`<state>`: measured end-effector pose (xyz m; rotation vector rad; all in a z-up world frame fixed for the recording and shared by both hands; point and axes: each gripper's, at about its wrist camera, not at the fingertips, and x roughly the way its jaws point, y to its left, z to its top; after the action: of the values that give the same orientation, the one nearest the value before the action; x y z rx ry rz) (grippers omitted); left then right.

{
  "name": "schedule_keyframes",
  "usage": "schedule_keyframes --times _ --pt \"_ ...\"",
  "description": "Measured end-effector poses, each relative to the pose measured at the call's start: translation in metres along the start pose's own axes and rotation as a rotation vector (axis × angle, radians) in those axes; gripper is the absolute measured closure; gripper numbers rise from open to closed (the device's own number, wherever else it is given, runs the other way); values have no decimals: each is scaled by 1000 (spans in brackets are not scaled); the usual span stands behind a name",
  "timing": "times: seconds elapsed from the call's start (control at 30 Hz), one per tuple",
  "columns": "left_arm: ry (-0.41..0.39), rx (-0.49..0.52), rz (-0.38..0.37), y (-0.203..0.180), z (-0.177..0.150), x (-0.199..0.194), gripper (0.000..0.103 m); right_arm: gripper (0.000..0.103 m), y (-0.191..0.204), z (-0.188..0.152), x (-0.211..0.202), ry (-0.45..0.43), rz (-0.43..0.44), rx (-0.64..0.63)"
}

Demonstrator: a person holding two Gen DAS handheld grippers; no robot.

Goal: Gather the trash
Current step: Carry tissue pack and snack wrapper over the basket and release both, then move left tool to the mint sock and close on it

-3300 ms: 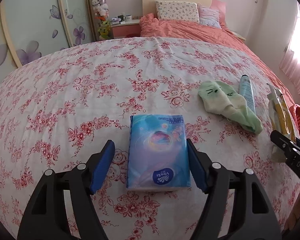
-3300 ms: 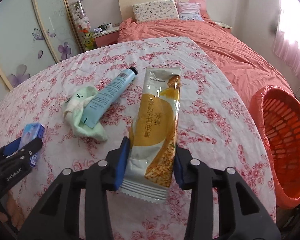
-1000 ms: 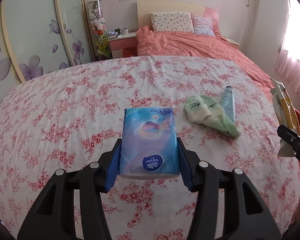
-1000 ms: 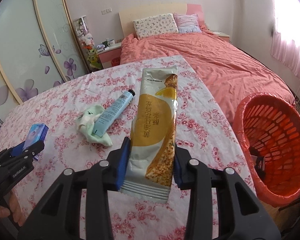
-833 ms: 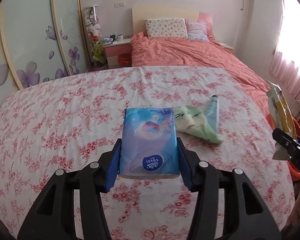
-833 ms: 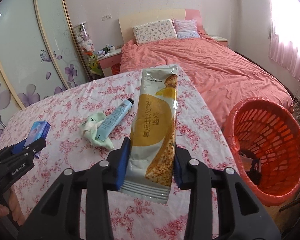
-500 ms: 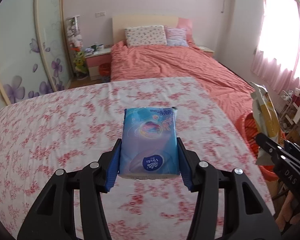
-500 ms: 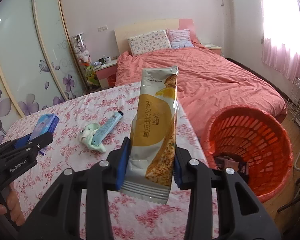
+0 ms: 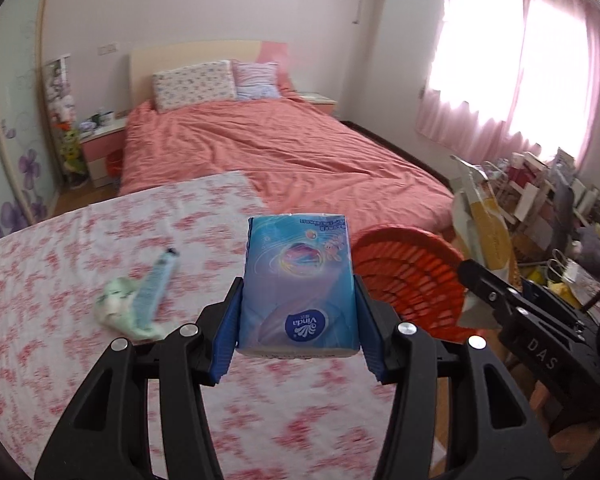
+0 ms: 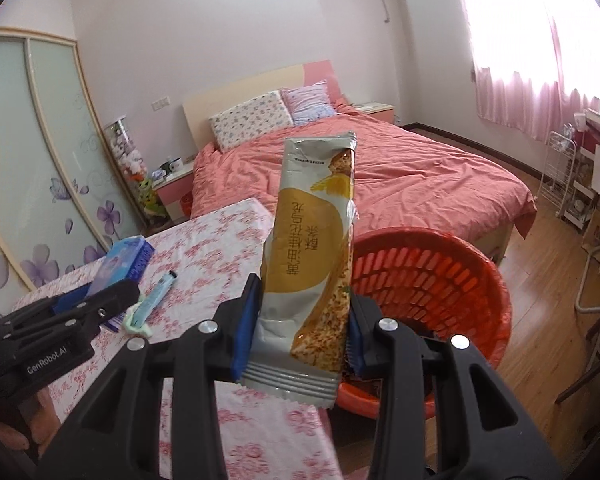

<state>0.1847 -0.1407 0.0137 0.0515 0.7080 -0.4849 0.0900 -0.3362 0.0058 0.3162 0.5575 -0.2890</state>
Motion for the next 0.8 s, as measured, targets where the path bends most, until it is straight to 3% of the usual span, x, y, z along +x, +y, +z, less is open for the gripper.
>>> schedule_keyframes --times 0.2,0.43,0.53,0.63,0.8 --pt "22 52 -99 -45 9 34 51 65 -44 7 6 -12 -31 47" --pt "86 81 -147 -72 10 81 50 64 -78 11 32 2 -59 75" --pt "112 72 -129 -70 8 95 42 60 -89 8 48 18 -80 86" --pt "129 56 -100 -64 4 100 33 49 -96 0 63 44 -100 95" --pt "133 51 13 -40 -9 93 25 36 -92 -13 73 68 -128 83"
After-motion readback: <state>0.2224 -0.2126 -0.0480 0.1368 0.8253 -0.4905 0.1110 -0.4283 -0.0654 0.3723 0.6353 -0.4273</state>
